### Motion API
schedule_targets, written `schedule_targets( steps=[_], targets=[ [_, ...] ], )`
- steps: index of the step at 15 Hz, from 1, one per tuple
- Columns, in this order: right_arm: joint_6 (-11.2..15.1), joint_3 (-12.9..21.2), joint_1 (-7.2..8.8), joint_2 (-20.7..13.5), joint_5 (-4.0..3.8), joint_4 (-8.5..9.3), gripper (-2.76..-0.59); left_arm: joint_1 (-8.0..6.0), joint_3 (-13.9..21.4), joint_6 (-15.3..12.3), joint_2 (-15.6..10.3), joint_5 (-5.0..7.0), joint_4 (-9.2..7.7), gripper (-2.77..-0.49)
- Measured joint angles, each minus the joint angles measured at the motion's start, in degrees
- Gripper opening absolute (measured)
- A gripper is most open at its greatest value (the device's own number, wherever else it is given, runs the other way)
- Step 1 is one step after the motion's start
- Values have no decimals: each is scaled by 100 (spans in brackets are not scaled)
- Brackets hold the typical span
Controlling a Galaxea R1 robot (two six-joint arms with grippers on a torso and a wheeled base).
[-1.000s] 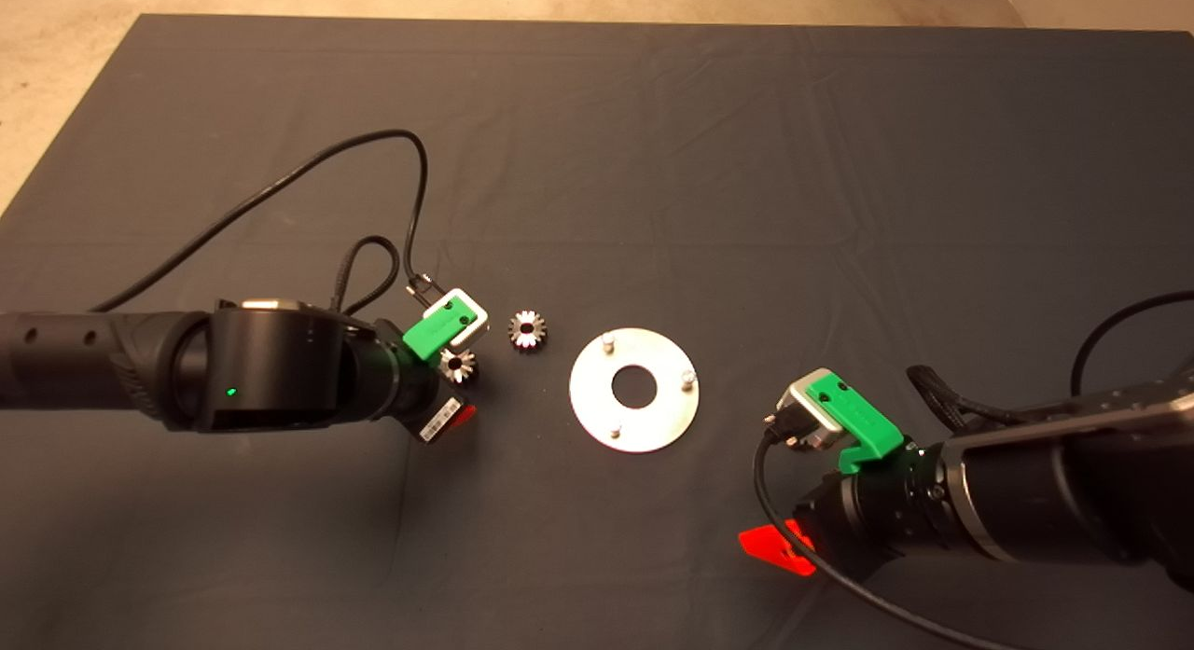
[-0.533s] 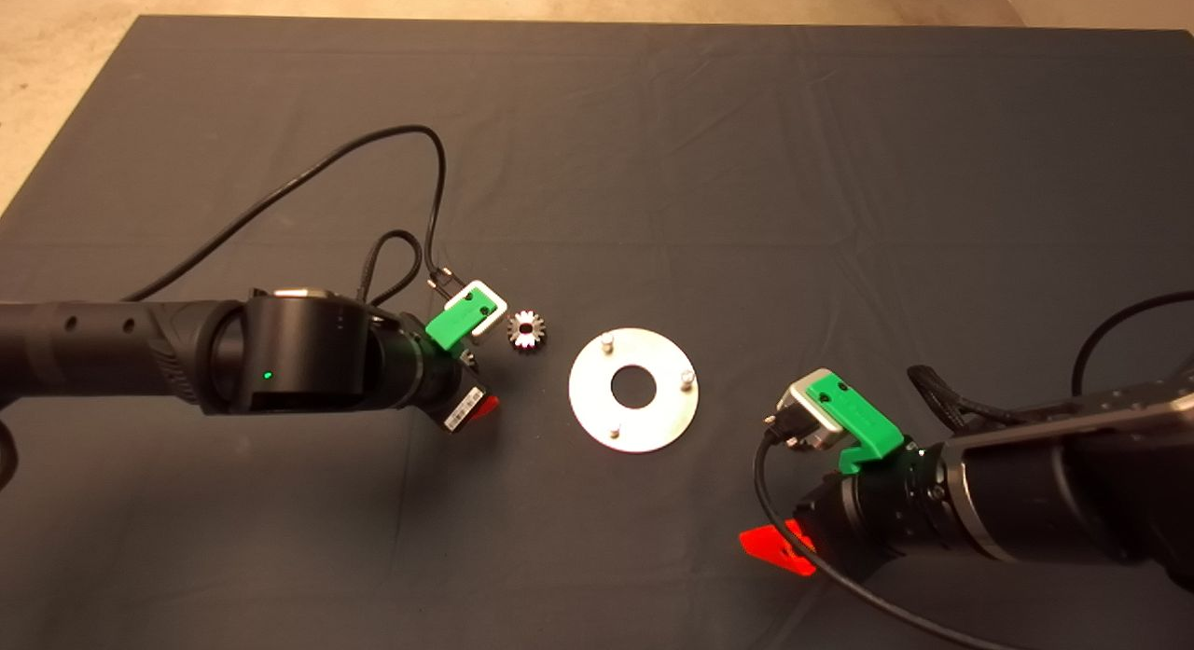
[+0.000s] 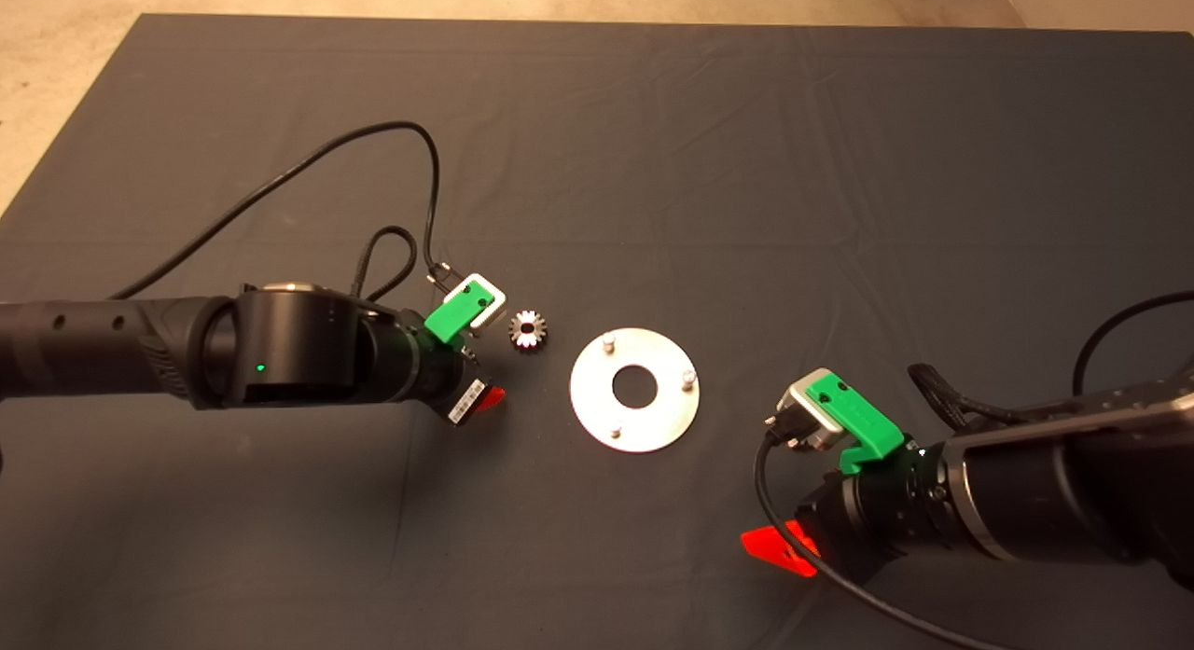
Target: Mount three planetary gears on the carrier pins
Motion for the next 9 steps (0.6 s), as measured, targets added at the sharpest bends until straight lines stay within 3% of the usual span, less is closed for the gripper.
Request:
schedule_targets(
  steps=[2,9],
  targets=[
    [-16,0,1,-11,-4,0,-63,2,0,0,-6,-95,-2,-143],
    [-20,0,1,-9,-2,0,-63,2,0,7,-216,-122,-2,-158]
  ],
)
